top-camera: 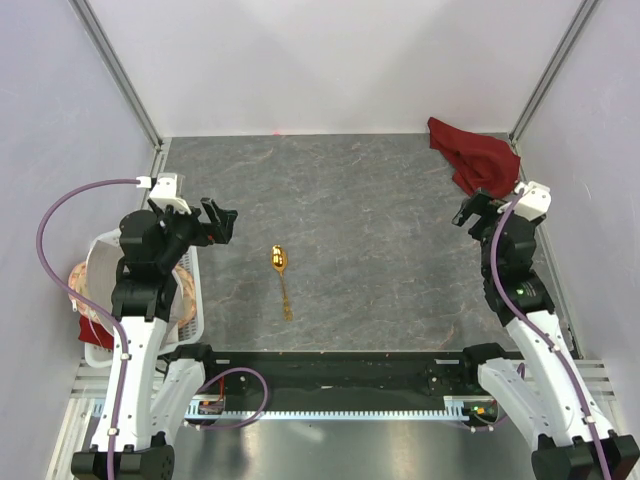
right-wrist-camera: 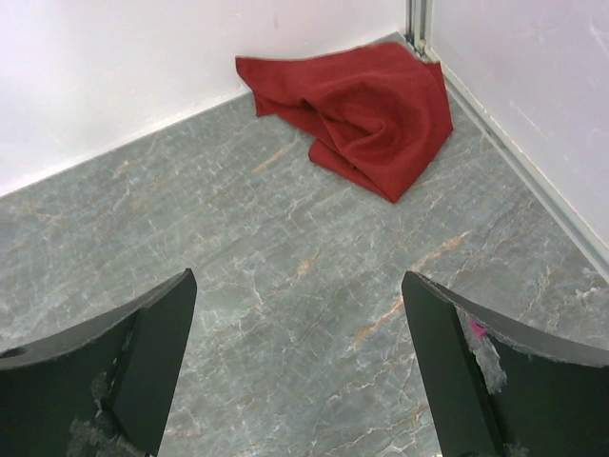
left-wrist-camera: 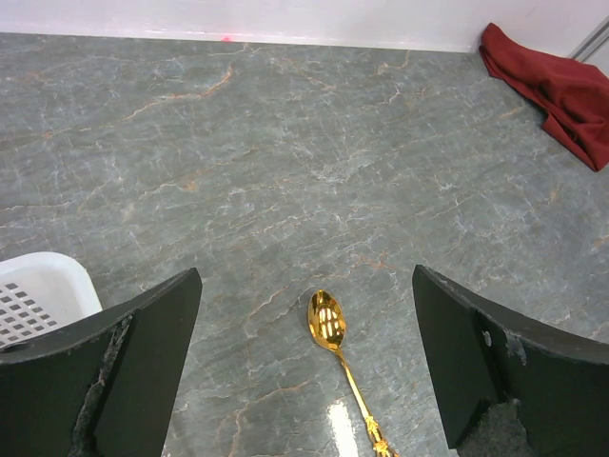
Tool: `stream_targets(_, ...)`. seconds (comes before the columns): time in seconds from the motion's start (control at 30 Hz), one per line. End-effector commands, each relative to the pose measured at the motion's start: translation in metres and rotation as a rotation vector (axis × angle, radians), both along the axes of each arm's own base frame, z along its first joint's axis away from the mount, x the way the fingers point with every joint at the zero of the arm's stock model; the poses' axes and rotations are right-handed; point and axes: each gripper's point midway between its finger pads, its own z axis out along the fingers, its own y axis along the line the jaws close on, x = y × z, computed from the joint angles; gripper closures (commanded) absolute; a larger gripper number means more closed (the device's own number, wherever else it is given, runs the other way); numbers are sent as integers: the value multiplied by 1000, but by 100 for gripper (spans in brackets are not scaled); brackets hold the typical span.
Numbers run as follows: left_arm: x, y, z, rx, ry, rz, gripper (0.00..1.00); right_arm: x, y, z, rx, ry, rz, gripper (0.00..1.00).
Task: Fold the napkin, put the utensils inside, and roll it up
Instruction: Move the napkin to the centre of the board
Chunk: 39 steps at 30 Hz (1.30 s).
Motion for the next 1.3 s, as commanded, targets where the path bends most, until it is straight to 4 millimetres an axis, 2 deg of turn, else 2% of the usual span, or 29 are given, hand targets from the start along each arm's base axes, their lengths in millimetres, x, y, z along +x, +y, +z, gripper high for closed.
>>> stream_targets(0.0,2,0,9,11,-51,-8,0,-9,-7,43,4,-83,-30,2)
stream_targets(0.17,2,0,8,11,-51,-8,0,-9,-10,64,-17,-93,-41,2)
stream_targets(0.27,2,-1,4,15,-45,-12,0,5,-7,69,-23,-70,-35,2)
stream_targets(0.3,2,0,3,16,-42,-11,0,19,-4,57,-35,-18,-31,2)
stream_targets(0.33,2,0,3,15,-42,-12,0,27,-3,66,-39,-14,-30,2)
stream_targets(0.37,3,-1,2,14,-37,-15,0,37,-1,64,-53,16,-16,2)
stream_targets(0.4,3,-1,1,14,-35,-15,0,58,4,42,-69,102,0,2)
stream_targets(0.43,3,-1,2,14,-35,-16,0,69,6,51,-73,119,5,2)
stream_targets(0.47,5,-2,-1,12,-25,-22,0,81,6,46,-79,154,9,2)
stream_targets(0.5,5,-2,-2,12,-22,-22,0,106,6,36,-92,209,3,2)
stream_targets(0.57,5,-3,-2,11,-22,-27,1,126,-8,19,-102,279,-39,2)
stream_targets(0.6,5,-3,-2,16,-23,-26,1,147,-14,4,-101,318,-56,2)
stream_targets(0.63,5,-2,-4,19,-19,-25,1,157,-20,-4,-91,338,-65,2)
stream_targets(0.67,5,-1,-5,22,-18,-18,1,165,-37,-13,-74,361,-91,2)
stream_targets(0.7,6,0,-5,25,-18,-13,1,185,-34,-30,-45,394,-57,2)
stream_targets(0.73,6,1,-5,27,-19,-7,1,190,-45,-42,-21,423,-70,2)
stream_targets(0.77,6,2,-6,29,-16,-4,1,199,-58,-68,-4,479,-87,2)
stream_targets(0.8,7,2,-8,32,-11,-3,1,207,-62,-69,12,477,-84,2)
stream_targets(0.83,7,3,-8,34,-10,-2,1,211,-67,-76,23,489,-94,2)
stream_targets(0.87,7,3,-9,35,-5,-1,1,215,-78,-97,32,530,-111,3)
stream_targets(0.93,8,2,-9,36,-1,-3,1,223,-90,-106,43,542,-133,4)
stream_targets(0.97,9,3,-10,36,2,0,1,224,-98,-123,53,572,-149,4)
stream_targets(1.03,9,2,-12,34,9,-4,1,231,-106,-131,65,577,-156,5)
stream_targets(1.07,10,2,-12,33,10,-7,1,232,-111,-148,74,605,-162,5)
stream_targets(1.13,10,0,-13,31,15,-16,1,237,-114,-156,83,614,-157,7)
stream_targets(1.17,10,0,-14,30,18,-19,1,239,-113,-170,92,638,-145,8)
stream_targets(1.23,11,0,-14,30,19,-19,1,243,-111,-178,102,647,-127,9)
stream_targets(1.27,11,0,-14,30,21,-19,1,243,-109,-189,108,668,-118,10)
